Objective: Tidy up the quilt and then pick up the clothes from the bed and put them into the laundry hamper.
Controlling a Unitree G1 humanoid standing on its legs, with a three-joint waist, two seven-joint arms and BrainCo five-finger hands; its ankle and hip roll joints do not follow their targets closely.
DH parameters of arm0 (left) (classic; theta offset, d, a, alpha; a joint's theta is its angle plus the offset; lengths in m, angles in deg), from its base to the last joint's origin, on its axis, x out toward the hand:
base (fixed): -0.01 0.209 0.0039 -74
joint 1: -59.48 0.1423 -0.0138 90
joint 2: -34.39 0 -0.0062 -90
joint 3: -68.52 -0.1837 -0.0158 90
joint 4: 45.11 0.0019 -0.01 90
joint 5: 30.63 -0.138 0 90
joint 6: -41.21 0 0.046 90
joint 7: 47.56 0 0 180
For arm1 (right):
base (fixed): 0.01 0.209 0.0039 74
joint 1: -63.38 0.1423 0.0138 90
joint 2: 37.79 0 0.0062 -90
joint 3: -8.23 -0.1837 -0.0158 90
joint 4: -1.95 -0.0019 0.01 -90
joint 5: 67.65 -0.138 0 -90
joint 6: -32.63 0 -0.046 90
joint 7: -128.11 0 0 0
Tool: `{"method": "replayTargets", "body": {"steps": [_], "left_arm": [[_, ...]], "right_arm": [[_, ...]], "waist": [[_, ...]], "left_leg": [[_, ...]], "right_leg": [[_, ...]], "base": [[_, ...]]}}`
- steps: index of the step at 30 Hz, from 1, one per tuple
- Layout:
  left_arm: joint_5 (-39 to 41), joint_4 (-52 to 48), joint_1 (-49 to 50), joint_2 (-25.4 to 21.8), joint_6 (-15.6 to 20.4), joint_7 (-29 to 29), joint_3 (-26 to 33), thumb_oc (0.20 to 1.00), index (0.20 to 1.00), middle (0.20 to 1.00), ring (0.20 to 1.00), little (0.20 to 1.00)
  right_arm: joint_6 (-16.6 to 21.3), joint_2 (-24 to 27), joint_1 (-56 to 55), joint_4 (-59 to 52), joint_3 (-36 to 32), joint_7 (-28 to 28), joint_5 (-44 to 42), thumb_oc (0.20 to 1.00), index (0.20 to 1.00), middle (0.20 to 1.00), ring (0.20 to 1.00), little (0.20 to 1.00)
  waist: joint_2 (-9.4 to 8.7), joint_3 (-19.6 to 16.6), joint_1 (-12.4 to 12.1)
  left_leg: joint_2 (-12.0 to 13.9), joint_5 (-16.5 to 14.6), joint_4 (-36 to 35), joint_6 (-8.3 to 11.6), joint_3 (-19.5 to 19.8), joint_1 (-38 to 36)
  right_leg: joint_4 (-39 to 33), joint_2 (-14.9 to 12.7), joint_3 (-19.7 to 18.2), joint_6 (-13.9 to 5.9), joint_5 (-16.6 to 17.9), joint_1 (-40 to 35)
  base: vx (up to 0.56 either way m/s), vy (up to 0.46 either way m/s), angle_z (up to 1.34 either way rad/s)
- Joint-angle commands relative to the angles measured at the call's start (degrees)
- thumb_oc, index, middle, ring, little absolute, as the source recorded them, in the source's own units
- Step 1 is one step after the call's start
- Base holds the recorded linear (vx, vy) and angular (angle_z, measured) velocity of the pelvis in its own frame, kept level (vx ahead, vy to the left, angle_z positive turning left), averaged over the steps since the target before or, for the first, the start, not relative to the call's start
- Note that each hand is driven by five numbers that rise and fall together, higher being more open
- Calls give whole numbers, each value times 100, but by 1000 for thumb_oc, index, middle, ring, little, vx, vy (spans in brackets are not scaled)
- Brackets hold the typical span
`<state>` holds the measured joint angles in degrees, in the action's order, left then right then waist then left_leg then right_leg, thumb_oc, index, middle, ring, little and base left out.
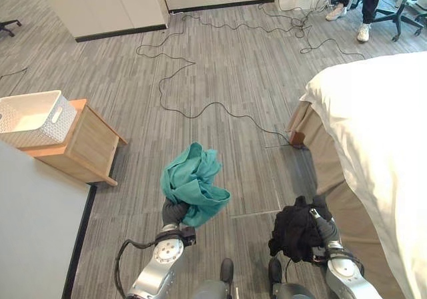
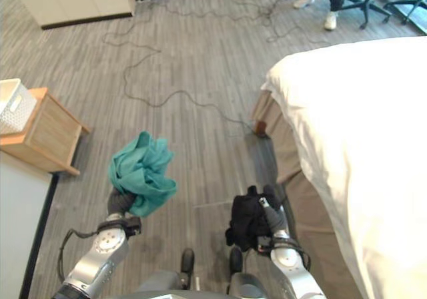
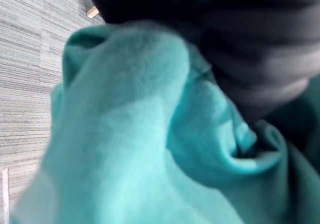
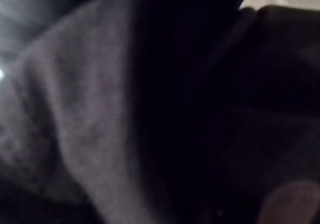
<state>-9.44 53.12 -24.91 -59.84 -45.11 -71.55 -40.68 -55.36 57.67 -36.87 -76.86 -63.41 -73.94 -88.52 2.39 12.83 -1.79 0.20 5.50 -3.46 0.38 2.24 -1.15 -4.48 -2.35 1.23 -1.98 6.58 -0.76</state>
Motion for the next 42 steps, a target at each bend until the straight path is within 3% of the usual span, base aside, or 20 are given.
{"method": "replayTargets", "body": {"steps": [1, 3, 4, 5, 7, 12, 14, 19, 24, 26, 29, 30, 31, 32, 34, 36, 37, 39, 40, 42], "left_arm": [[-273, -73, -208, -150, 275, -128, 322, 200, 200, 200, 200, 200], [-277, -105, -329, -184, 275, -174, 302, 200, 200, 200, 200, 200], [-319, -100, -429, -182, 318, -237, 272, 200, 200, 200, 200, 200], [-335, -141, -457, -190, 300, -259, 279, 200, 200, 200, 200, 200], [-272, -230, -454, -236, 246, -262, 311, 200, 200, 200, 200, 200], [-244, -111, -560, -263, 612, -387, 245, 200, 200, 200, 200, 200], [-267, 143, -669, -227, 879, -399, 202, 200, 200, 200, 200, 200], [-223, 205, -546, -211, 870, -160, 359, 200, 200, 200, 200, 200], [-207, 181, -398, -146, 725, -176, 414, 200, 200, 200, 200, 200], [-152, 176, -391, -125, 618, -206, 442, 200, 200, 200, 200, 200], [-203, 73, -345, -82, 454, -299, 432, 200, 200, 200, 200, 200], [-257, 138, -387, -18, 403, -452, 360, 200, 200, 200, 200, 200], [-257, 151, -397, -11, 399, -482, 349, 200, 200, 200, 200, 200], [-239, 224, -478, 26, 399, -662, 319, 200, 200, 200, 200, 200], [-242, 255, -516, 53, 388, -739, 328, 200, 200, 200, 200, 200], [-249, 293, -543, 88, 354, -820, 357, 200, 200, 200, 200, 200], [-310, 235, -500, 106, 265, -830, 375, 200, 200, 200, 200, 200], [-299, 198, -440, 82, 286, -829, 375, 200, 200, 200, 200, 200], [-267, 129, -361, 37, 335, -846, 377, 200, 200, 200, 200, 200], [-155, -11, -178, -60, 472, -794, 400, 200, 200, 200, 200, 200]], "right_arm": [[310, 149, 9, -652, -75, 46, -143, 200, 200, 200, 200, 200], [394, 60, 163, -547, -48, -7, -167, 200, 200, 200, 200, 200], [434, 9, 260, -534, -8, -113, -207, 200, 200, 200, 200, 200], [420, -1, 278, -563, -4, -158, -236, 200, 200, 200, 200, 200], [372, -30, 256, -621, -5, -218, -243, 200, 200, 200, 200, 200], [531, 59, 501, -588, 116, -297, -249, 200, 200, 200, 200, 200], [655, 115, 719, -392, 45, -250, -354, 200, 200, 200, 200, 200], [666, 52, 489, -345, -194, -26, -330, 200, 200, 200, 200, 200], [689, 7, 179, -306, -441, 332, -234, 200, 200, 200, 200, 200], [582, 71, 77, -465, -488, 386, -228, 200, 200, 200, 200, 200], [593, 179, -55, -557, -554, 557, -199, 200, 200, 200, 200, 200], [607, 237, -10, -498, -528, 576, -232, 200, 200, 200, 200, 200], [611, 247, 0, -488, -524, 581, -231, 200, 200, 200, 200, 200], [593, 281, 64, -459, -524, 635, -201, 200, 200, 200, 200, 200], [559, 299, 114, -446, -499, 642, -192, 200, 200, 200, 200, 200], [452, 308, 162, -434, -465, 666, -155, 200, 200, 200, 200, 200], [363, 313, 174, -434, -379, 614, -219, 200, 200, 200, 200, 200], [372, 311, 143, -455, -342, 594, -223, 200, 200, 200, 200, 200], [404, 328, 99, -505, -288, 565, -211, 200, 200, 200, 200, 200], [442, 398, 21, -567, -173, 488, -270, 200, 200, 200, 200, 200]], "waist": [[-209, -154, -82], [-220, -59, -153], [-135, 66, -178], [-78, 143, -172], [-41, 254, -176], [-185, 552, 23], [-404, 689, 282], [-392, 691, 442], [-381, 396, 497], [-349, 280, 530], [-306, 82, 560], [-309, -35, 594], [-304, -46, 602], [-408, -67, 608], [-472, -50, 571], [-565, 21, 469], [-618, 214, 286], [-575, 324, 191], [-513, 441, 89], [-235, 716, -247]], "left_leg": [[-70, -560, 881, -127, 687, 632], [-138, -631, 1146, -293, 596, 891], [-132, -715, 1246, -402, 533, 939], [-131, -747, 1322, -445, 484, 952], [-197, -807, 1446, -477, 450, 990], [-462, -1131, 1648, -453, 509, 1059], [-749, -1494, 1648, -509, 689, 854], [-650, -1845, 1490, -508, 964, 156], [-121, -1856, 1360, -232, 1034, -279], [274, -1634, 1578, -111, 942, -362], [744, -720, 2173, 7, 852, -355], [933, -85, 2678, 102, 892, -345], [961, -17, 2747, 119, 904, -343], [926, 381, 3712, 94, 971, 13], [794, 440, 4249, 48, 1032, 325], [377, 597, 5114, -4, 1170, 963], [-309, 437, 5620, -185, 1184, 1973], [-479, 361, 5270, -227, 1028, 2261], [-597, 378, 4504, -193, 833, 2414], [-557, 861, 2249, 74, 539, 2521]], "right_leg": [[1467, -475, 104, -441, -1082, 247], [2247, -643, 132, -530, -1190, 426], [3465, -822, 81, -547, -870, 928], [4017, -813, 13, -486, -820, 1246], [4101, -821, 93, -385, -732, 1580], [2263, -659, -6, -380, -357, 1901], [920, -648, -392, -631, 490, 2145], [548, -584, -294, -651, 821, 2265], [1016, -636, -75, -696, 544, 2243], [1555, -581, 52, -607, 170, 2255], [1914, -322, 199, -325, -301, 2054], [1925, -125, 190, -119, -516, 1870], [1924, -93, 194, -90, -544, 1840], [1847, 18, 92, 78, -693, 1591], [1796, 65, 20, 147, -768, 1446], [1765, 102, -82, 234, -839, 1274], [1744, 154, -193, 253, -846, 1082], [1745, 205, -155, 228, -864, 995], [1721, 260, -117, 187, -900, 882], [1478, 494, -107, 130, -1110, 286]], "base": [[-20, 171, -11], [-75, 174, -4], [-85, 207, -7], [-73, 183, -26], [43, 70, -36], [140, -52, -4], [363, -100, -8], [463, -134, 49], [489, -188, 11], [568, -207, 85], [628, -245, 43], [514, -222, 1], [533, -287, -3], [325, -217, -15], [279, -188, -10], [304, -154, -21], [325, -117, -20], [272, -49, -19], [370, 20, -45], [542, 45, -47]]}}
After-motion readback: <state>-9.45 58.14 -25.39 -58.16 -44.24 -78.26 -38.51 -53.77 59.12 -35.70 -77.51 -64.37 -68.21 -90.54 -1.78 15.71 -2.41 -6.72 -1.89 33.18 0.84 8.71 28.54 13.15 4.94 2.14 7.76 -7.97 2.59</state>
